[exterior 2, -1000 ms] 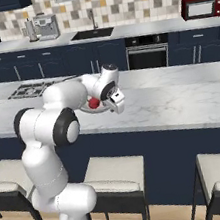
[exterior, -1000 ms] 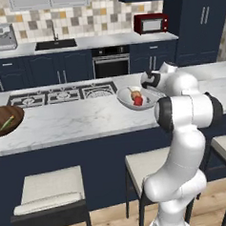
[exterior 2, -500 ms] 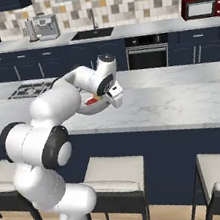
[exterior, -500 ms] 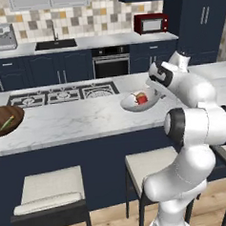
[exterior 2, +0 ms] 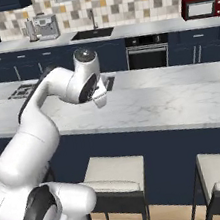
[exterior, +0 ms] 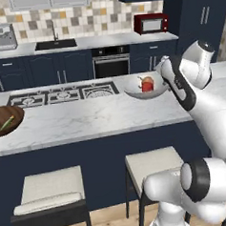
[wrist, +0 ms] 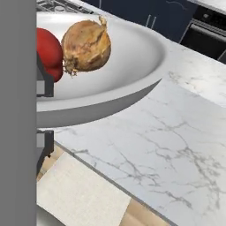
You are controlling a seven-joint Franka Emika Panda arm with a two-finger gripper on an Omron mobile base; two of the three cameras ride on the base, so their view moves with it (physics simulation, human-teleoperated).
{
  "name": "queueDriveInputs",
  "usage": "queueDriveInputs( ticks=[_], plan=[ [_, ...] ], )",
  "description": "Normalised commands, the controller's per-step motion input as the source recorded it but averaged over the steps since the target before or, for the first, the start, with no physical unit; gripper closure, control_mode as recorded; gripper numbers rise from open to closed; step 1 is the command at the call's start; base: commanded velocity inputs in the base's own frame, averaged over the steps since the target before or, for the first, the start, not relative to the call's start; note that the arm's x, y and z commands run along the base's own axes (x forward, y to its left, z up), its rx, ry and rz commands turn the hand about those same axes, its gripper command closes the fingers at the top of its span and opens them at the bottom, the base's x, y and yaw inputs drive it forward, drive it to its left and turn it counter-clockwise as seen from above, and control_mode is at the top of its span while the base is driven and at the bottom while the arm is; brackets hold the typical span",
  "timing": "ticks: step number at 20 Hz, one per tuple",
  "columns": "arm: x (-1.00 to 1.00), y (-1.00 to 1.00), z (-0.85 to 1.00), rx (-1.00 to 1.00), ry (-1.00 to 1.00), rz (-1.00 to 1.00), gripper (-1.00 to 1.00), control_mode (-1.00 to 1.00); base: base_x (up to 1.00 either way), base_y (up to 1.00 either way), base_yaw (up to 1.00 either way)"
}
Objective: Place the bowl with the onion and bell pepper on the second highest shelf of the fridge. Place the bowl with the fishs on the top shelf of the fridge.
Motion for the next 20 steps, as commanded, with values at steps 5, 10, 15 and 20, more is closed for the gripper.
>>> queueDriveInputs(
  ticks=[5,10,15,20],
  plan=[
    [-1.0,0.0,0.25,0.13,-0.26,-0.13,1.0,-1.0,0.0,0.0,0.0],
    [-0.84,0.11,-0.05,0.02,-0.05,-0.01,1.0,-1.0,0.0,0.0,0.0],
    [-0.14,0.0,0.0,0.0,0.0,0.0,1.0,1.0,-0.14,0.0,-0.01],
    [0.0,0.0,0.0,0.0,0.0,0.0,1.0,1.0,-0.97,-0.1,-0.34]
  ],
)
